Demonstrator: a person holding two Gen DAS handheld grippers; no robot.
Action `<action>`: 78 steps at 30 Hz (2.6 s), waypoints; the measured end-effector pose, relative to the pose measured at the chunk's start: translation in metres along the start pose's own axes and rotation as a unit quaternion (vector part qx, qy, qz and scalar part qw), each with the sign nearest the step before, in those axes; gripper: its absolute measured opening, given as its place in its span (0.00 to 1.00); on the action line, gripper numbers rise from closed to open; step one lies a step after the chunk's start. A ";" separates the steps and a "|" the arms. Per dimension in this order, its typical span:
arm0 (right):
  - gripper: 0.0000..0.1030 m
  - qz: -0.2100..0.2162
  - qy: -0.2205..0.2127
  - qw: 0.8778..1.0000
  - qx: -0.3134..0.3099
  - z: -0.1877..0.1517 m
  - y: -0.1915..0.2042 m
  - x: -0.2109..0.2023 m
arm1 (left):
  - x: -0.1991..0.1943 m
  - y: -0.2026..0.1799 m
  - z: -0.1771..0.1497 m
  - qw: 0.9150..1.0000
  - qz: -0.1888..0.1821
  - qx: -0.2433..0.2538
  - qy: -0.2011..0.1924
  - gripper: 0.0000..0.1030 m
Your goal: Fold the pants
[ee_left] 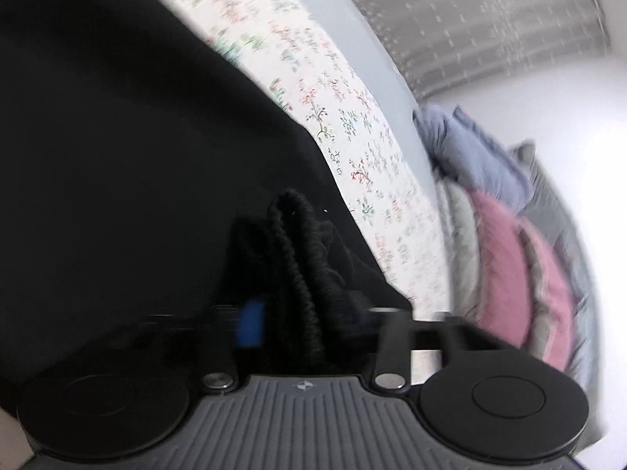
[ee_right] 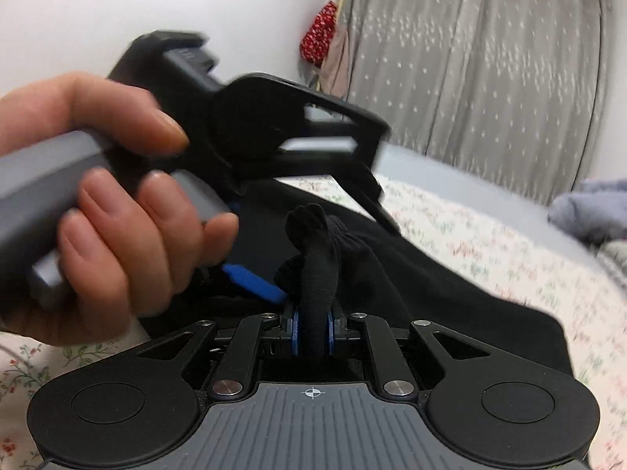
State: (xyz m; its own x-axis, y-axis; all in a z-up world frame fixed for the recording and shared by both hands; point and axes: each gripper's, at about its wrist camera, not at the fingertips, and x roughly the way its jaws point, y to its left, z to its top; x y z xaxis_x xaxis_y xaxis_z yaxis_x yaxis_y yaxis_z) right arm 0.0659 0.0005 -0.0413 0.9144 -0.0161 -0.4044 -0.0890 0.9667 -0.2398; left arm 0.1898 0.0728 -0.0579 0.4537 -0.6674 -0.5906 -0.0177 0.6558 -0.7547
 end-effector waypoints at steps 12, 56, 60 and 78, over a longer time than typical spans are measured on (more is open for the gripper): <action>0.66 -0.088 -0.003 0.990 -0.110 -0.018 0.039 0.015 | -0.045 -0.029 0.008 0.977 0.098 0.175 -0.074 0.30; 0.66 0.011 0.106 0.987 0.119 -0.031 -0.021 -0.017 | -0.197 0.088 0.117 0.915 0.277 0.053 -0.289 0.69; 0.66 0.008 0.055 0.992 0.114 -0.011 -0.030 -0.039 | -0.199 0.056 0.097 0.926 0.214 0.109 -0.292 0.69; 0.36 0.016 0.101 0.990 0.101 -0.026 0.003 -0.001 | -0.073 0.043 0.035 0.911 0.315 0.253 -0.085 0.59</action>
State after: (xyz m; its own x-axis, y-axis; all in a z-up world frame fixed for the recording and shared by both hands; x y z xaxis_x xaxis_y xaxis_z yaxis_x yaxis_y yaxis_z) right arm 0.0550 -0.0032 -0.0646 0.8131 -0.0157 -0.5819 -0.0171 0.9986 -0.0507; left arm 0.1871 0.1623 -0.0369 0.6274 -0.0658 -0.7759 0.0716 0.9971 -0.0267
